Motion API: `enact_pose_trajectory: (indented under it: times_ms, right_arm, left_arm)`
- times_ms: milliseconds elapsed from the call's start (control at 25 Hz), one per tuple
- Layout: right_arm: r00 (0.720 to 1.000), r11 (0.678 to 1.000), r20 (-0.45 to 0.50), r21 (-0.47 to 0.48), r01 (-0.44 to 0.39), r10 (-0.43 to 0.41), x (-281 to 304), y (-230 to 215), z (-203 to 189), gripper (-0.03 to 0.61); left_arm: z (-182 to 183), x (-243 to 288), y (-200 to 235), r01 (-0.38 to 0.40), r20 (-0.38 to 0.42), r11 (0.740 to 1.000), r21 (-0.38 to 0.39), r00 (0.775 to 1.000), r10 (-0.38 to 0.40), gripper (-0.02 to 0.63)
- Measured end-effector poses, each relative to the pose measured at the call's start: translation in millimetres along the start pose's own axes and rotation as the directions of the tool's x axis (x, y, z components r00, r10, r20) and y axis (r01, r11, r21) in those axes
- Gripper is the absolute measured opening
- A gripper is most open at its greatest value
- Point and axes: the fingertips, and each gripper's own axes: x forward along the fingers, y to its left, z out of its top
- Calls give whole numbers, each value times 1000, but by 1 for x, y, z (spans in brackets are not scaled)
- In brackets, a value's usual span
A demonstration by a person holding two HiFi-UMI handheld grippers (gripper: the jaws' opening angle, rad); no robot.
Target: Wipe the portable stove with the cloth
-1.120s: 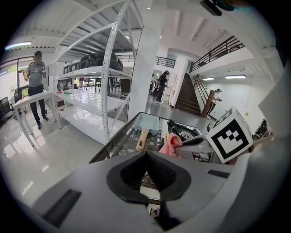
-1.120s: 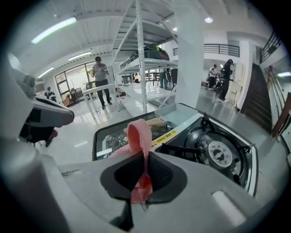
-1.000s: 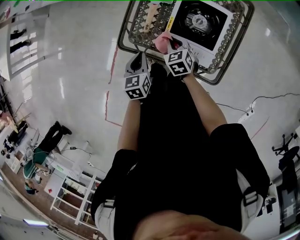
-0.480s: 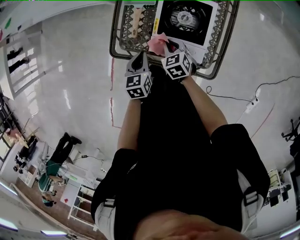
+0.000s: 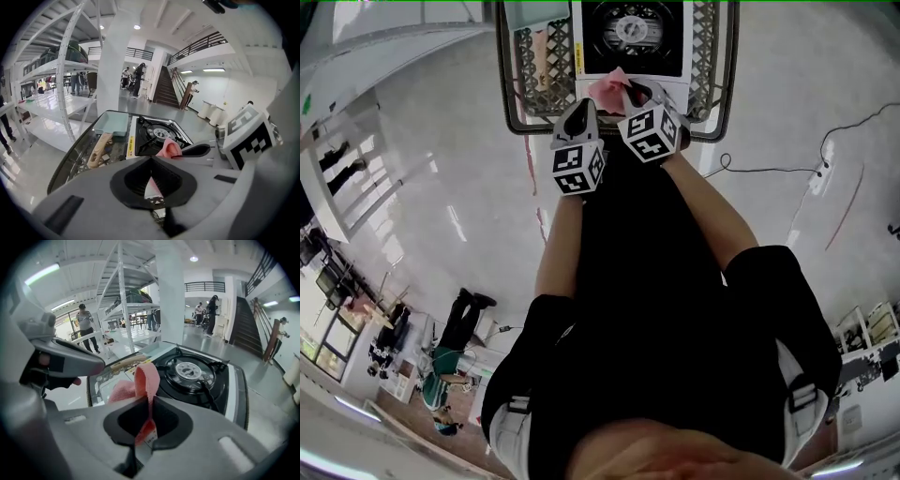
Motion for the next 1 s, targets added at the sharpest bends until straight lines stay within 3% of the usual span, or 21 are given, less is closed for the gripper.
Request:
enact_pose_trajectory:
  times_ms: [560, 1000]
  right_arm:
    - [991, 980, 3, 150, 128, -130, -37, -49, -41, 25]
    - [980, 956, -6, 220, 193, -197, -64, -80, -64, 25]
  left_arm:
    - [-6, 32, -60, 154, -75, 981, 120, 987, -145, 0]
    - [-5, 42, -101, 224, -110, 958, 177, 972, -207, 0]
